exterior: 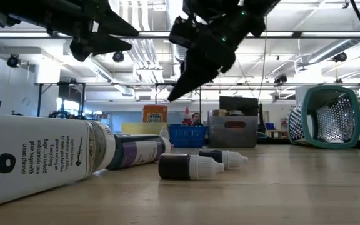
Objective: Pick & Place Kitchen Items
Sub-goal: Put the small blue food coloring bottle into the blue bin
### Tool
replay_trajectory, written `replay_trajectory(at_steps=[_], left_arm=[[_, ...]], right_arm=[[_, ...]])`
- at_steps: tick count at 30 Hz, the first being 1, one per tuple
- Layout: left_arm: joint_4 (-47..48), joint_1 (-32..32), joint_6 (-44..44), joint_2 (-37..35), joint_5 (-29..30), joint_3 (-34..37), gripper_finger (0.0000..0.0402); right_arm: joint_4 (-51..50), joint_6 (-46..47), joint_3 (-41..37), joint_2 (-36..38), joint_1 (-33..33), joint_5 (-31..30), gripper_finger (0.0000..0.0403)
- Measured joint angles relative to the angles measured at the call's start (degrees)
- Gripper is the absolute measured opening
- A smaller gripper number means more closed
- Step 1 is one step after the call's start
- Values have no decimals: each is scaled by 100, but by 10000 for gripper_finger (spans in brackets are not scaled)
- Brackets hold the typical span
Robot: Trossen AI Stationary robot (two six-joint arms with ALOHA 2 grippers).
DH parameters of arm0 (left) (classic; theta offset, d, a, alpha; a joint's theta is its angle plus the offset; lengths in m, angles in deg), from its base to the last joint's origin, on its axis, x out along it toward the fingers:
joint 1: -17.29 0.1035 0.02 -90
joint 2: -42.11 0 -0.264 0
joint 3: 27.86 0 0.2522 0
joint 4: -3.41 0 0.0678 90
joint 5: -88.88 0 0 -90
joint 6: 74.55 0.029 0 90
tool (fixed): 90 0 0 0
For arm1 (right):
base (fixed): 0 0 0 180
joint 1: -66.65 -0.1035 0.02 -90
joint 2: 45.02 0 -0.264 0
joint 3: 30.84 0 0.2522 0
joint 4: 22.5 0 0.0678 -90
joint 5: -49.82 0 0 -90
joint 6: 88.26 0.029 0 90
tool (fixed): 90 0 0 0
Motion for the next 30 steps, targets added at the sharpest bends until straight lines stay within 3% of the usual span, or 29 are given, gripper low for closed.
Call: replay_trajectory(at_steps=[7, 18, 30], left_arm=[[61, 2, -55, 0, 4, 0, 243], [85, 0, -68, 2, 2, 0, 243], [108, 2, -68, 2, 2, 0, 243]], right_arm=[[-150, 10, 218, -333, 80, 276, 195], [-517, -137, 728, -1055, 71, 320, 176], [-602, -85, 766, -1085, 89, 313, 194]])
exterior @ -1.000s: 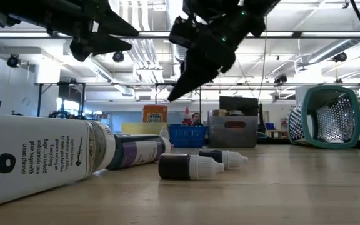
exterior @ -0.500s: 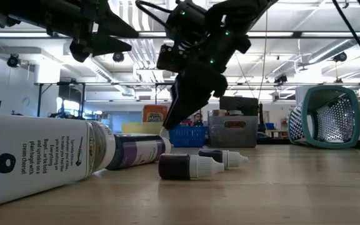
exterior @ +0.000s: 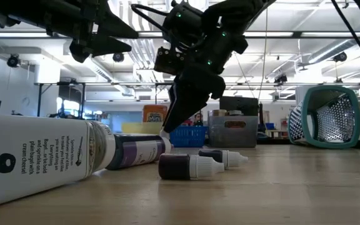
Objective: Pick & Place Kitchen Items
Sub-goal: Put the small blue food coloring bottle into the blue bin
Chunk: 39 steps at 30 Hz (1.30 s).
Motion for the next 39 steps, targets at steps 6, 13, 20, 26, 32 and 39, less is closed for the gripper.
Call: replay_trajectory(at_steps=[6, 13, 20, 26, 32, 39], left_arm=[[-18, -2, 0, 0, 0, 0, 243], [-206, -13, 2, -6, 460, 0, 243], [-200, -279, -39, -46, 2310, 0, 243], [-195, -472, -4, -66, 3525, 0, 243], [-186, -470, 15, -90, 3944, 0, 243], [-149, -459, 131, -93, 4076, 0, 243]], right_arm=[[-85, 39, 183, 0, 10, -55, 182], [-372, 19, 329, 0, 94, -68, 169], [-443, 90, 279, 0, 138, -67, 169], [-436, 177, 277, 0, 133, -66, 169], [-429, 366, 277, 0, 129, -39, 169], [-401, 415, 277, -2, 118, -1, 169]])
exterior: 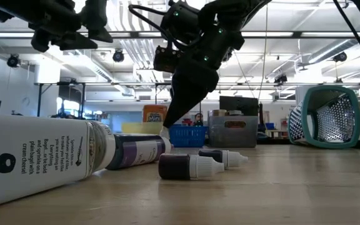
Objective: Pick & Place Kitchen Items
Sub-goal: Put the small blue food coloring bottle into the blue bin
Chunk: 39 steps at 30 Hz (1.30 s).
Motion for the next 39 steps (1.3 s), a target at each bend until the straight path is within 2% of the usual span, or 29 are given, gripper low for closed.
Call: replay_trajectory(at_steps=[20, 39], left_arm=[[-1, 0, 63, -5, -41, 0, 243], [-2, 2, 68, -5, -131, 0, 243]], right_arm=[[204, 90, -121, -9, -79, 125, 169], [530, 84, -205, -30, -92, -5, 169]])
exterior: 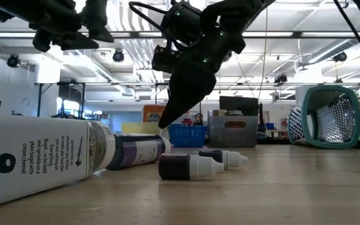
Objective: Pick & Place Kitchen Items
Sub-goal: Put the small blue food coloring bottle into the blue bin
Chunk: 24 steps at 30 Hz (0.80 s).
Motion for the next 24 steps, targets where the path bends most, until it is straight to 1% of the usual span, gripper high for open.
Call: replay_trajectory(at_steps=[2, 5, 8, 19, 24], left_arm=[[0, 0, 0, 0, 0, 0, 243], [3, 0, 22, 0, -4, 0, 243], [15, 0, 72, 0, -2, -3, 243], [61, 0, 70, 0, -52, -4, 243], [63, 0, 68, 0, -68, -4, 243]], right_arm=[[124, -128, 0, -76, -1, -64, 169], [88, -56, -4, -154, 64, -40, 169], [-220, -30, -4, -158, 96, -67, 169], [-217, -18, 9, -158, 89, -60, 168], [-215, -16, 11, -158, 79, -54, 156]])
